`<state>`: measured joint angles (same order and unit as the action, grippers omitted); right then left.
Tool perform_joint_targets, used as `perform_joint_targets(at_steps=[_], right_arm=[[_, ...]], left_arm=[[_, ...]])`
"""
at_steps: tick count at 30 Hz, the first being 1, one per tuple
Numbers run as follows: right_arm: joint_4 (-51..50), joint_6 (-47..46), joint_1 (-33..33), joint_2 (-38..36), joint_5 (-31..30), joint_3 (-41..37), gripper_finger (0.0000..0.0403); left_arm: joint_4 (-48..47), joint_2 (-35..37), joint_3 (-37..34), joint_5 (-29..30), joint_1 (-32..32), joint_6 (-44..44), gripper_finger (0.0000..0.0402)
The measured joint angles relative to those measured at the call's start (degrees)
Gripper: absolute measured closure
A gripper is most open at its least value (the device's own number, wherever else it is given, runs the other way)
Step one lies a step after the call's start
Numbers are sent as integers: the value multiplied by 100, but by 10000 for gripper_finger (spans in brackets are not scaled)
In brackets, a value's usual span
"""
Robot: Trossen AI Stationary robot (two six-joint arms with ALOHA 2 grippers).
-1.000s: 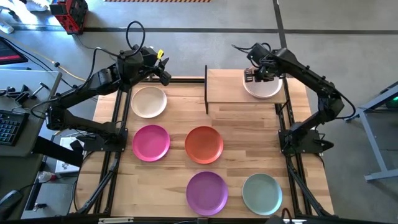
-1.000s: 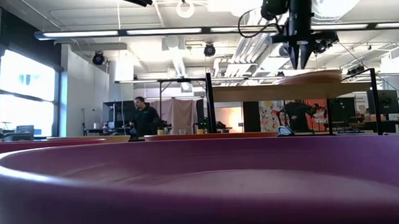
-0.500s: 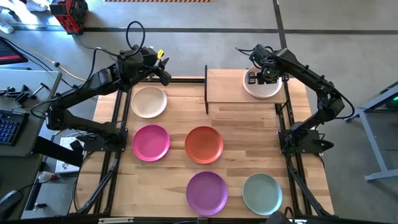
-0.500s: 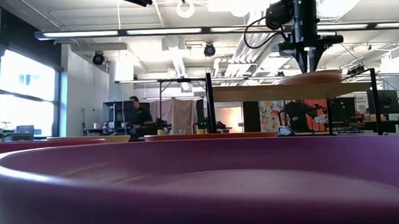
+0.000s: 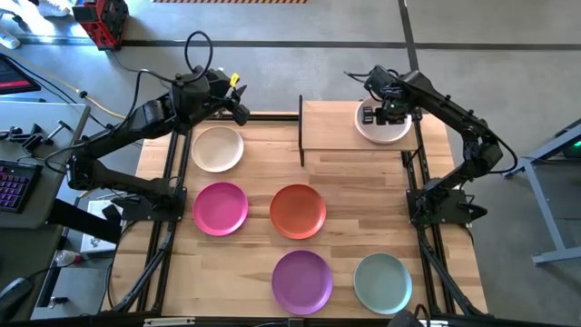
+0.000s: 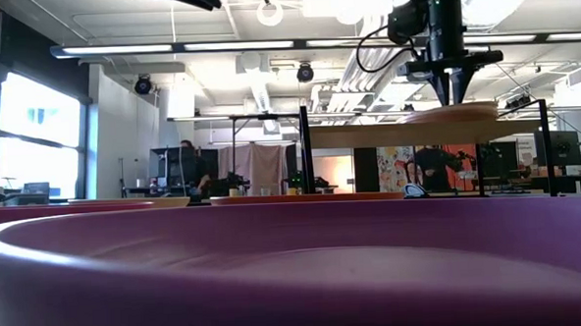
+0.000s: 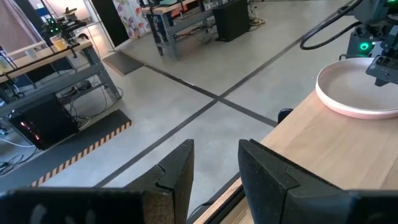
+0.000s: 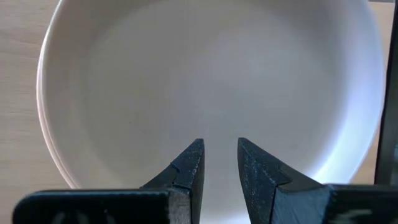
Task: Place and stack plates onto a shelf
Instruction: Stack the gray plate on top of the light yellow plate on the shelf
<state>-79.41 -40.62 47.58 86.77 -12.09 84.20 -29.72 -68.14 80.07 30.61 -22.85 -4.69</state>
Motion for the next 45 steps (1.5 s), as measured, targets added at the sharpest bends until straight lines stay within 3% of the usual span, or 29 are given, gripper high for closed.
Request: perform_joint_targets(at_steps=[45], right_arm=[[-70,-348,-338,292,220,-7,329]], left_arm=[[-266,0,0,0,-1,0,286]])
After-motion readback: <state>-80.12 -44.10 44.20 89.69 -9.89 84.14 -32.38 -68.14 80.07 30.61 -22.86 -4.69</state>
